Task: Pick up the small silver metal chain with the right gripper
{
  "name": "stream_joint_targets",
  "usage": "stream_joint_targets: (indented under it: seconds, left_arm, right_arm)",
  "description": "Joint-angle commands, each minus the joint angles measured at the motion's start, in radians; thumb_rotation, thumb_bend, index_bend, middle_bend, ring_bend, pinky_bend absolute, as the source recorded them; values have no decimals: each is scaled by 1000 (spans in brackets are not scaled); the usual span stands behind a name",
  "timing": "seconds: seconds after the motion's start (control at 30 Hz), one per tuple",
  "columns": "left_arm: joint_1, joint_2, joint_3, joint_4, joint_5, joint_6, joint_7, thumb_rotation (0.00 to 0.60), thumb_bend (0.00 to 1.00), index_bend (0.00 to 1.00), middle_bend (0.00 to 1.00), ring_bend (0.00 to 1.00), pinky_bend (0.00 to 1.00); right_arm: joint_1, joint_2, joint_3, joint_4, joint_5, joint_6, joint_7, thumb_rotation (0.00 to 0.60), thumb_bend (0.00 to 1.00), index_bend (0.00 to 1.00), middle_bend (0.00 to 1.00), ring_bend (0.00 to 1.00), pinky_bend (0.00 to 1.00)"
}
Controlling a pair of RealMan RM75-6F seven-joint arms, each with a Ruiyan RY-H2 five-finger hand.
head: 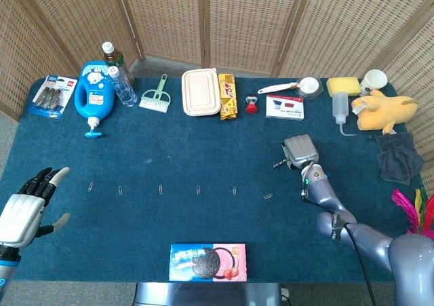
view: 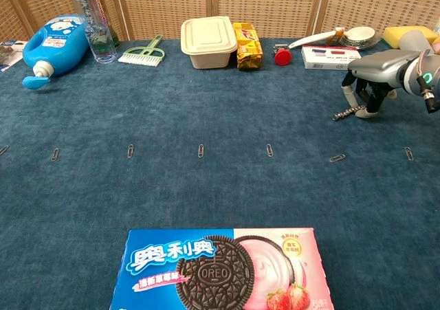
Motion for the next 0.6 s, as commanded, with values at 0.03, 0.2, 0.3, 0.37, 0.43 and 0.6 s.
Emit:
stream_joint_targets:
  seconds: [0.03,0.2,0.3,0.37,0.43,0.6]
  left_arm:
    - [0,-1,0,1,0,0,-2,600,418,0,146,81,182]
    - [0,-1,-1,3,3,3,-5,600,417,0,146,78,182]
    - [0,-2,-1,3,3,3,-6,600,417,0,146,78,182]
    - [0,-1,-1,3,4,3,-7,600,418,0,146,78,182]
    - [0,-1,-1,2,6,4,-7,600,418,0,145,78,182]
    - [-1,-3,-1,-1,11,5,-6,600,418,0,146,77,182]
  right_arm:
    - [2,1,0,-7,9,4,-7,600,344,596,806,887,695]
    - [4,7,0,-23,24,14,-19,600,370,628,819,896,701]
    - [2,16,2,-41,28,25,-20,600,382,641,826,901,709]
    - [-1,26,3,-58,25,38,-18,600,388,650,831,905,715]
    - [-5,38,3,-79,18,52,-15,600,394,659,834,908,718]
    - [-17,69,5,-134,1,82,0,600,423,685,848,919,732]
